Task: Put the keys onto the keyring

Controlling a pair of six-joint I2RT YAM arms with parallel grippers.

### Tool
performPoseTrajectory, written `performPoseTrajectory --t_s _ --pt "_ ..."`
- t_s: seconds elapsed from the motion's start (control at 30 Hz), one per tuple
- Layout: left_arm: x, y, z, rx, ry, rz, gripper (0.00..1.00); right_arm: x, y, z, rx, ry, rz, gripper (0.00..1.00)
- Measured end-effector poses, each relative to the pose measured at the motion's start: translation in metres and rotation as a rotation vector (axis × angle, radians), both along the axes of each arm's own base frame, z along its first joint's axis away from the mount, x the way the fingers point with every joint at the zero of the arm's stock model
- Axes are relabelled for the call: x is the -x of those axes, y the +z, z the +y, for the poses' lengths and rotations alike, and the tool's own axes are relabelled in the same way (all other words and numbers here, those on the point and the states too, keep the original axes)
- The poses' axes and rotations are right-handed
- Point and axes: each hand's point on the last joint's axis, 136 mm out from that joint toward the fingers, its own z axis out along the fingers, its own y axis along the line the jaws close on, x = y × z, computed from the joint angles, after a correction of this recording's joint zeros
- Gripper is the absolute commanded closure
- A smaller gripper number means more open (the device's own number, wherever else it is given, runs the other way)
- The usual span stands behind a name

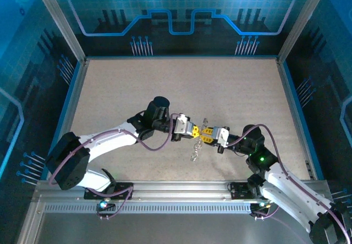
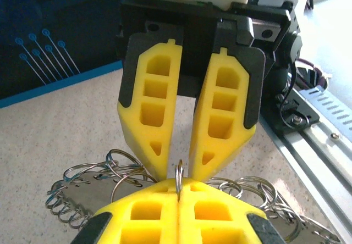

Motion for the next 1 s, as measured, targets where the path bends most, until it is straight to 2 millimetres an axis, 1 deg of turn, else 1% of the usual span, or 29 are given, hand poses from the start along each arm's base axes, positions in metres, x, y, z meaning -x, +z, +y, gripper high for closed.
performPoseTrajectory --t_s 0.47,0.57,0.63,0.67,0.73,0.77,0.83,0.9,1.0 --pt "0.009 0.023 0.003 0.146 -0.054 0.01 1.0 0.007 0.02 0.004 -0.064 0.064 -0.049 0.82" --pt "0.009 0.026 0.002 0.167 -0.067 0.022 1.0 0.008 0.023 0.004 -0.073 0.072 -0.056 0.89" --pt "0.007 0.026 0.002 0.184 -0.073 0.029 1.0 0.007 0.023 0.003 -0.079 0.068 -0.05 1.0" --pt "0.007 0.026 0.002 0.188 -0.075 0.031 1.0 0.006 0.024 0.003 -0.081 0.064 -0.046 1.0" --pt "0.007 0.026 0.002 0.2 -0.077 0.033 0.89 0.006 0.024 0.003 -0.08 0.064 -0.048 1.0" --pt "0.007 0.026 0.002 0.202 -0.076 0.033 0.87 0.006 0.024 0.003 -0.08 0.063 -0.048 1.0" --pt "0.007 0.026 0.003 0.208 -0.074 0.026 0.84 0.007 0.025 0.002 -0.082 0.058 -0.053 1.0" --pt "0.006 0.026 0.002 0.209 -0.069 0.016 0.84 0.006 0.025 0.0 -0.079 0.043 -0.052 1.0" --pt "0.009 0.022 0.003 0.187 -0.067 -0.007 0.84 0.002 0.019 -0.002 -0.063 0.011 -0.034 1.0"
